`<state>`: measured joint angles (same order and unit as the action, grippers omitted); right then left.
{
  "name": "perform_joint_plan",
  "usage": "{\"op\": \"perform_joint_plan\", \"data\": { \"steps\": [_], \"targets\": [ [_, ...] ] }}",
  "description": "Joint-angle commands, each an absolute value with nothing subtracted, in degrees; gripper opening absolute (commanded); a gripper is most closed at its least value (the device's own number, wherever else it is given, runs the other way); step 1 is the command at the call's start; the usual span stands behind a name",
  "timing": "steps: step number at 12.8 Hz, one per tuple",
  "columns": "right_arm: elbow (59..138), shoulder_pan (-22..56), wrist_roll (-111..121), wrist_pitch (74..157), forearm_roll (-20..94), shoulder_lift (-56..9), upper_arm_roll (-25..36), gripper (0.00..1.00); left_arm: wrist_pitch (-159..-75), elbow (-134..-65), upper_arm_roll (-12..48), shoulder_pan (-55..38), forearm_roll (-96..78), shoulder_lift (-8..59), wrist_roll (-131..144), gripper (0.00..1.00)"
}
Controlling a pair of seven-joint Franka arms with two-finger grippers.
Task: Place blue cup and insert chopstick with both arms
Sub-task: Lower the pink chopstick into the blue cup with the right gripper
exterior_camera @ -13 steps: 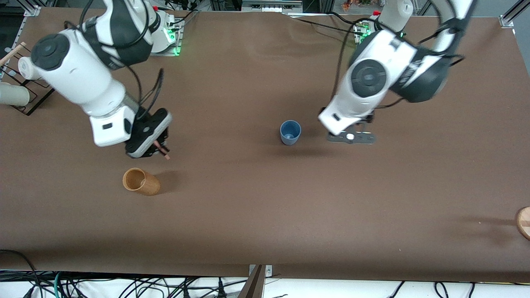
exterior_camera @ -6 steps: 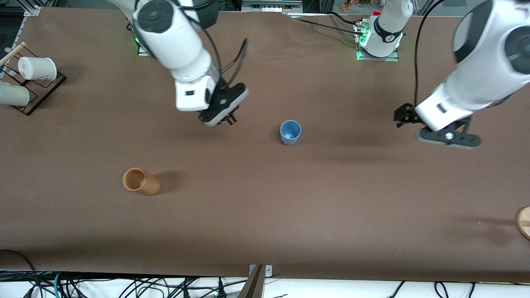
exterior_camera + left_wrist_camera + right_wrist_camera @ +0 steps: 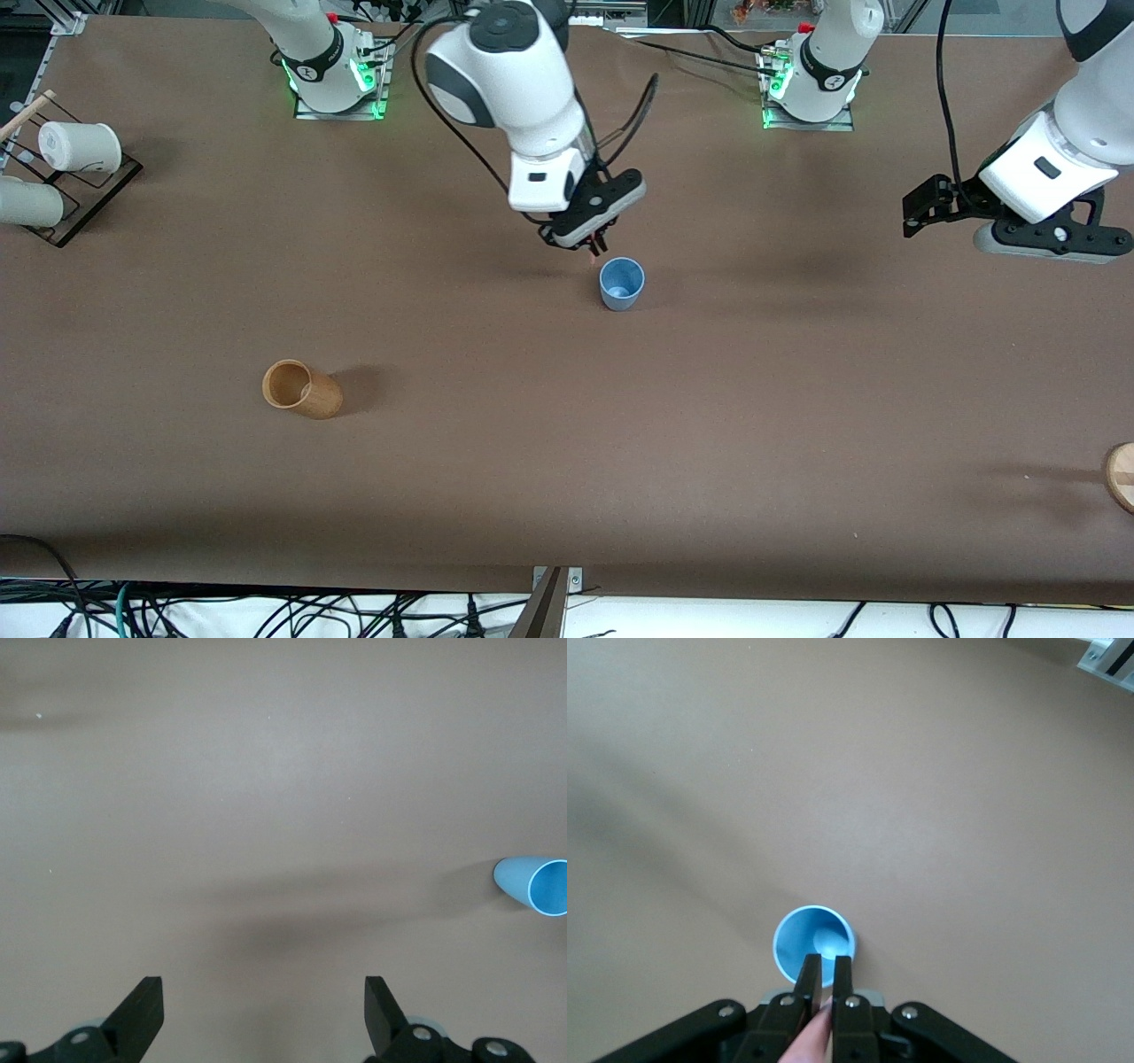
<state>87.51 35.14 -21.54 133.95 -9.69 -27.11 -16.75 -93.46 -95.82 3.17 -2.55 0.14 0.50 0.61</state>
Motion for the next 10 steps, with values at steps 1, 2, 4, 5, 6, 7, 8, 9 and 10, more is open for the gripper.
{"op": "perform_joint_plan", "data": {
  "steps": [1, 2, 4, 5, 6, 7, 8, 9, 10],
  "targets": [
    [81.7, 41.5, -25.9, 134.0, -11.4, -31.6, -11.7, 0.0, -94.2, -99.5, 0.8, -3.3, -0.9, -3.1, -0.4, 1.0],
    [80.4, 43.1, -27.3, 134.1, -11.5, -33.0, -10.5, 0.0, -94.0, -100.0, 0.8, -3.0, -0.9, -4.1, -0.4, 1.0],
    [79.9, 44.4, -28.3, 134.3, -11.5, -33.9, -9.5, 0.0, -93.9, -100.3, 0.8, -2.5, -0.9, -4.3, -0.4, 1.0],
    [80.0, 44.5, -28.3, 134.3, -11.6, -34.0, -9.5, 0.0, -93.9, -100.1, 1.2, -1.4, -1.0, -4.2, -0.4, 1.0],
    [80.0, 44.4, -28.3, 134.3, -11.8, -34.2, -9.5, 0.0, -93.9, -100.1, 1.2, -1.2, -1.0, -4.2, -0.4, 1.0],
    [80.1, 44.5, -28.5, 134.3, -12.5, -34.4, -9.5, 0.02, -93.9, -100.1, 1.2, -1.1, -1.0, -4.2, -0.4, 1.0],
    [80.1, 44.4, -28.6, 134.4, -13.2, -34.9, -9.5, 0.32, -93.8, -100.1, 1.3, -1.0, -1.0, -4.1, -0.5, 1.0],
    [80.1, 44.3, -29.3, 134.5, -13.2, -34.9, -9.5, 0.82, -93.3, -99.7, 2.0, -0.3, -1.0, -3.9, -0.4, 1.0],
    [80.1, 43.9, -29.5, 134.4, -13.2, -34.8, -9.4, 1.0, -93.2, -99.0, 2.1, -0.3, -1.0, -3.5, -0.4, 1.0]
  ]
}}
